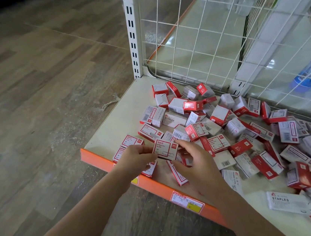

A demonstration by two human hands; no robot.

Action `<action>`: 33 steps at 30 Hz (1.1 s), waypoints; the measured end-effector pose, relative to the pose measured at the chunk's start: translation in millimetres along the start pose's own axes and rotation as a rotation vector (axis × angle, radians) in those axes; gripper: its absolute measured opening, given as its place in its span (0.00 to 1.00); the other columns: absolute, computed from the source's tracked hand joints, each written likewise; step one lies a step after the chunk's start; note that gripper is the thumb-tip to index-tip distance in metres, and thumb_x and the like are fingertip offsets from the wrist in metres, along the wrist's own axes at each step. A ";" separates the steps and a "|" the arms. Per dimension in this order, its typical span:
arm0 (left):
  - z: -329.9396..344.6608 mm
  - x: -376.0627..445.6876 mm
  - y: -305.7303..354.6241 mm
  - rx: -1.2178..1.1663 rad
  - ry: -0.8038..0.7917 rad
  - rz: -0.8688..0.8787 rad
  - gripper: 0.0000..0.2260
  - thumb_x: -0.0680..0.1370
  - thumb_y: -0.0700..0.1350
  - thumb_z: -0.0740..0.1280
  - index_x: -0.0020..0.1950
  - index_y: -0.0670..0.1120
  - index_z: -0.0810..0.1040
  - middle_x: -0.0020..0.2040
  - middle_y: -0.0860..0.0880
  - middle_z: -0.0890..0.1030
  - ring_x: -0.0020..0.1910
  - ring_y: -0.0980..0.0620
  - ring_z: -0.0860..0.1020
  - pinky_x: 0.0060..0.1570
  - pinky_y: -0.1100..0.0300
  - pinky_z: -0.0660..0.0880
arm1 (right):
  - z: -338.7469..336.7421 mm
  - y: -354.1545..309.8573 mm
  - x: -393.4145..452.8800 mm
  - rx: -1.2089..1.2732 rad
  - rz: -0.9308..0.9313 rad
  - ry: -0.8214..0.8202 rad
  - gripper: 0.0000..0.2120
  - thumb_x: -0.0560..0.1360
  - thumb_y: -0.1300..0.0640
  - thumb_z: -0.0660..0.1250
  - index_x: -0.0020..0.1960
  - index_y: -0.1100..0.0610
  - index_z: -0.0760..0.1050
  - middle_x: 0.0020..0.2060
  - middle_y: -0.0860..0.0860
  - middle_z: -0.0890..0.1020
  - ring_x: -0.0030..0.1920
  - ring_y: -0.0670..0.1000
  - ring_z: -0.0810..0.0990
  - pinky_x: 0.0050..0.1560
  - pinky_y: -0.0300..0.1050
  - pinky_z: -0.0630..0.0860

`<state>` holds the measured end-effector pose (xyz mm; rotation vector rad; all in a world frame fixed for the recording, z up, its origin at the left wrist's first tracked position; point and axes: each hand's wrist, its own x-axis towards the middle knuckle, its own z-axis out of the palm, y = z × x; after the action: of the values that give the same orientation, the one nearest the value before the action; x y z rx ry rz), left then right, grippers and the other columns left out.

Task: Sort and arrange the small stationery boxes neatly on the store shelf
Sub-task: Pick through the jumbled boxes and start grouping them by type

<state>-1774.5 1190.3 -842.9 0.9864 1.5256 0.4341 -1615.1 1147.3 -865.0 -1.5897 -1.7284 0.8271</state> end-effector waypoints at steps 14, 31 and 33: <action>-4.7 2.0 -4.3 0.050 -0.031 0.053 0.05 0.77 0.39 0.65 0.49 0.49 0.75 0.45 0.53 0.79 0.49 0.51 0.78 0.50 0.59 0.77 | 2.5 4.7 1.8 -0.010 0.032 0.013 0.19 0.73 0.57 0.68 0.63 0.56 0.72 0.52 0.45 0.76 0.49 0.32 0.71 0.43 0.18 0.66; -34.7 18.0 -32.9 0.737 0.228 0.383 0.24 0.75 0.43 0.66 0.70 0.53 0.67 0.69 0.53 0.65 0.68 0.52 0.63 0.66 0.57 0.63 | 43.3 2.3 26.6 -0.146 0.137 -0.029 0.15 0.75 0.52 0.66 0.61 0.51 0.73 0.54 0.47 0.76 0.52 0.42 0.73 0.54 0.40 0.75; -34.9 19.8 -33.7 0.768 0.224 0.397 0.24 0.76 0.44 0.65 0.71 0.54 0.66 0.70 0.54 0.65 0.69 0.52 0.62 0.65 0.58 0.63 | 47.4 3.9 27.9 -0.118 0.142 -0.039 0.18 0.75 0.50 0.66 0.63 0.50 0.71 0.55 0.46 0.76 0.56 0.44 0.74 0.56 0.42 0.75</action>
<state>-1817.2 1195.6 -872.7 1.9105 1.7356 0.2282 -1652.5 1174.1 -895.3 -1.8033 -1.7354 0.8422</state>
